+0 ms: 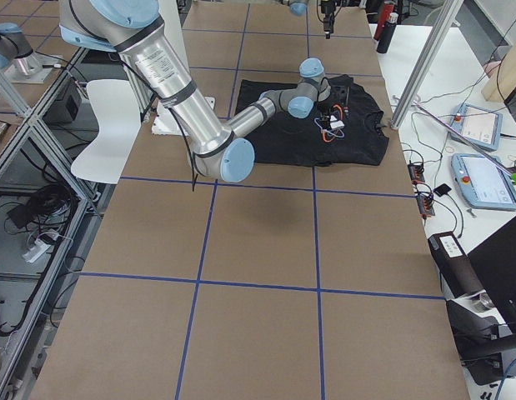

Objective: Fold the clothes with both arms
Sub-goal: 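Fold that sleeve inward with the right gripper while the left arm enters, then fold the sleeve nearest the left gripper inward with the left gripper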

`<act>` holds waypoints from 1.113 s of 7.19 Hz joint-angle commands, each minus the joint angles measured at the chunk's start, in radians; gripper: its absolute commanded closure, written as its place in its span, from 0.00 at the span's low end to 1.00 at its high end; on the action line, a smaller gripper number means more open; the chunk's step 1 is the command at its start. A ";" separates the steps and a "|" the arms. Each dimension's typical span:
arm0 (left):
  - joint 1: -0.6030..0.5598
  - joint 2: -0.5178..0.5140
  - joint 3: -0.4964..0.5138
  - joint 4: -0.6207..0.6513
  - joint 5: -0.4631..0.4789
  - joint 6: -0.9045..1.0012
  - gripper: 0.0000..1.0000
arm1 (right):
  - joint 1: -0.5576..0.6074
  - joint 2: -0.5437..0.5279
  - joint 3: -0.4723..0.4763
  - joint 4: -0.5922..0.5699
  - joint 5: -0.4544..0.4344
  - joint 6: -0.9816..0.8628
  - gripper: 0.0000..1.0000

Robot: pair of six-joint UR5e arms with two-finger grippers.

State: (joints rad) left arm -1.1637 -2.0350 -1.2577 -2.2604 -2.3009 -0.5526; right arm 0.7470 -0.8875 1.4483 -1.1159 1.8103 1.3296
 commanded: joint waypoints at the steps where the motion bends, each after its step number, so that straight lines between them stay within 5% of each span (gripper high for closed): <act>1: 0.076 -0.095 0.151 -0.129 0.130 -0.070 0.04 | 0.011 -0.199 0.340 -0.121 0.095 -0.004 0.00; 3: 0.078 -0.187 0.346 -0.284 0.133 -0.210 0.19 | 0.012 -0.232 0.427 -0.185 0.083 -0.003 0.00; 5: 0.111 -0.272 0.527 -0.402 0.187 -0.350 0.19 | 0.012 -0.251 0.431 -0.185 0.081 -0.006 0.00; 8: 0.139 -0.298 0.563 -0.407 0.245 -0.392 0.47 | 0.003 -0.248 0.391 -0.183 0.026 -0.018 0.00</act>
State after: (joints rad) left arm -1.0293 -2.3229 -0.7071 -2.6632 -2.0645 -0.9356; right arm 0.7522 -1.1354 1.8561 -1.3003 1.8504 1.3135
